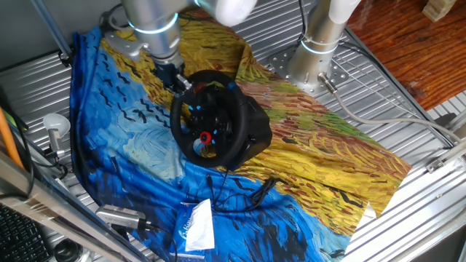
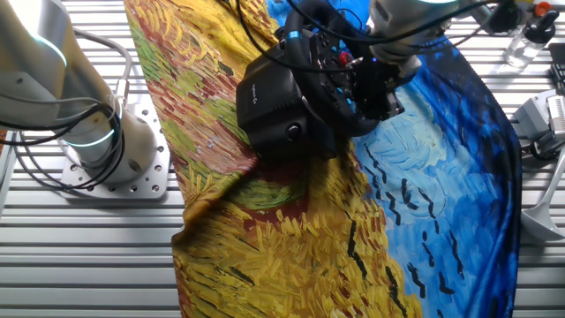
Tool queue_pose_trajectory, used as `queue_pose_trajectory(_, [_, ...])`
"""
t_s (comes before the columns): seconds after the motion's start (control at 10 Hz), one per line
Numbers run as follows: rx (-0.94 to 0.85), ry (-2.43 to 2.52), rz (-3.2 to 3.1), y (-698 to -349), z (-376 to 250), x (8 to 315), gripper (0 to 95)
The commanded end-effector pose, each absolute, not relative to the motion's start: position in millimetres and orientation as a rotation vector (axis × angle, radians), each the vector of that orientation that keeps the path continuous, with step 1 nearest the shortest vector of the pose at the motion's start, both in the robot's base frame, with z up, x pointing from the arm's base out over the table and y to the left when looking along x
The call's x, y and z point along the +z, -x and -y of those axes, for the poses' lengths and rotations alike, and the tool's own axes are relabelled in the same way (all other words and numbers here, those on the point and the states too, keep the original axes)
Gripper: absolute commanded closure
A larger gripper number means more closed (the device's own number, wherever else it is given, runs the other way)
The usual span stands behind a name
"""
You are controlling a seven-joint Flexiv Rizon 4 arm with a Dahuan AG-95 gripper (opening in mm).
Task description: Rotate the steering wheel 90 degrees counterclockwise
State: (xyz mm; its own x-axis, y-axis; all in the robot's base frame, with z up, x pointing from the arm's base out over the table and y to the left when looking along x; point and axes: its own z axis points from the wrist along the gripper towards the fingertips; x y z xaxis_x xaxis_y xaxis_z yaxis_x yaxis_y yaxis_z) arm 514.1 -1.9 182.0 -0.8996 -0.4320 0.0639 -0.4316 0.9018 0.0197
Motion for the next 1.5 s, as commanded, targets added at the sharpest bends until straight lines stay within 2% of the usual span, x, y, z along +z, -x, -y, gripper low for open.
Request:
queue_pose_trajectory(0.1, [-0.114, -0.665, 2.907, -549, -20, 204, 95.0])
queue_pose_trajectory(0.3, [-0.258, -0.859, 2.807, -568, -36, 221, 95.0])
queue_pose_trajectory(0.5, [-0.419, -0.932, 2.696, -570, -54, 229, 95.0])
queue_pose_trajectory(0.9, [-0.494, -1.066, 2.516, -550, -79, 232, 95.0])
queue_pose_trajectory(1.5, [-0.517, -1.116, 2.472, -525, -74, 230, 95.0])
